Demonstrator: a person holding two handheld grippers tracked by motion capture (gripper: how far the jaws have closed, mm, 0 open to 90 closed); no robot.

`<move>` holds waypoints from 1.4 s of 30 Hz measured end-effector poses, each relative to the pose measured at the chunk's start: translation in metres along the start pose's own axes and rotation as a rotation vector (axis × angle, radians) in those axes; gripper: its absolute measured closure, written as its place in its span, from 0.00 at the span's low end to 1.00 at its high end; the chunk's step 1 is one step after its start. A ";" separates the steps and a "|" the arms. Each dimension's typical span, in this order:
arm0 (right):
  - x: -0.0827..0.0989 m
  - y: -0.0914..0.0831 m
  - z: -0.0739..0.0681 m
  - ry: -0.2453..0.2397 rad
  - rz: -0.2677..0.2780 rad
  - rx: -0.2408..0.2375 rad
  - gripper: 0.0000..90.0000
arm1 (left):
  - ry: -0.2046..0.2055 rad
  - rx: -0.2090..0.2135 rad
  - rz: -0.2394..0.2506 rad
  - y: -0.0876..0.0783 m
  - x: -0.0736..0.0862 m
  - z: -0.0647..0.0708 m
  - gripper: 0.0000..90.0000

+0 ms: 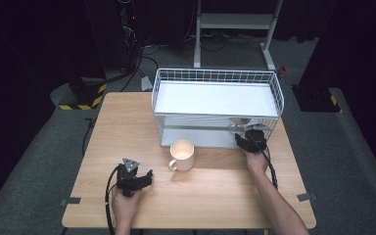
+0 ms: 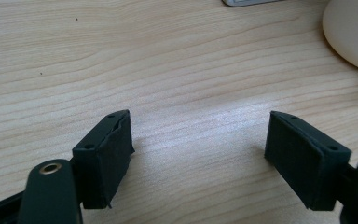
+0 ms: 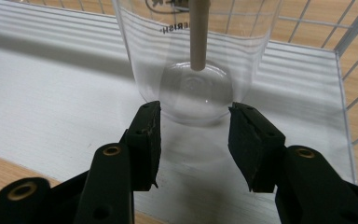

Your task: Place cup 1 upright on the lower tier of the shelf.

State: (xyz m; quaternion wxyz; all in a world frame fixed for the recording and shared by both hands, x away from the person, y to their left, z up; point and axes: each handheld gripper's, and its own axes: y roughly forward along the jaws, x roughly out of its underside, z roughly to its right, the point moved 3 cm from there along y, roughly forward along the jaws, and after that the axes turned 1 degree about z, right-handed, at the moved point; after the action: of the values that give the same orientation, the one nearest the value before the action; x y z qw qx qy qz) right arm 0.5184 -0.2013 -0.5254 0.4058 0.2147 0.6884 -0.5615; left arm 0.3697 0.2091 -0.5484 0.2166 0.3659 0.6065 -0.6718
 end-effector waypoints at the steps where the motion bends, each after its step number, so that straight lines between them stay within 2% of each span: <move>1: 0.001 0.001 0.000 0.003 -0.007 -0.005 0.60 | 0.000 0.000 0.000 0.000 0.000 0.000 0.26; 8: -0.001 0.006 0.001 0.004 -0.019 0.010 0.61 | 0.003 0.000 -0.002 0.000 0.000 0.000 0.26; 10: -0.004 0.008 0.002 -0.022 -0.014 0.008 0.61 | 0.003 0.000 -0.002 0.000 0.000 0.000 0.26; 11: -0.004 0.008 0.000 -0.006 -0.020 0.015 0.61 | 0.003 0.000 -0.003 0.000 0.000 0.000 0.26; 16: -0.006 0.010 0.001 -0.016 -0.024 0.023 0.61 | 0.003 0.000 -0.002 0.000 0.000 0.000 0.26; 20: -0.004 0.009 0.001 -0.012 -0.032 0.015 0.57 | 0.003 0.000 -0.002 0.000 0.000 0.000 0.26; 22: -0.004 0.007 0.000 0.013 -0.042 0.002 0.54 | 0.003 0.000 -0.002 0.000 0.000 0.000 0.26; 23: -0.005 0.007 0.002 -0.012 -0.026 0.002 0.53 | 0.003 0.000 -0.002 0.000 0.000 0.000 0.26; 26: -0.006 0.002 0.001 0.004 -0.025 -0.004 0.50 | 0.003 0.000 -0.002 0.000 0.000 0.000 0.26; 29: -0.006 -0.003 0.001 -0.006 -0.003 -0.016 0.49 | 0.003 0.000 -0.002 0.000 0.000 0.000 0.26; 31: -0.005 -0.005 0.001 0.000 -0.002 -0.033 0.48 | 0.001 0.000 0.000 0.000 0.000 0.000 0.26; 42: 0.000 -0.016 0.005 -0.005 0.010 -0.062 0.45 | 0.000 0.000 0.000 0.000 0.000 0.000 0.26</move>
State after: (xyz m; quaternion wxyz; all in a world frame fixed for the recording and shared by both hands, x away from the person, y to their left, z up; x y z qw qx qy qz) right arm 0.5080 -0.2105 -0.5162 0.4168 0.2041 0.7034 -0.5383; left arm 0.3697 0.2091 -0.5484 0.2168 0.3660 0.6066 -0.6717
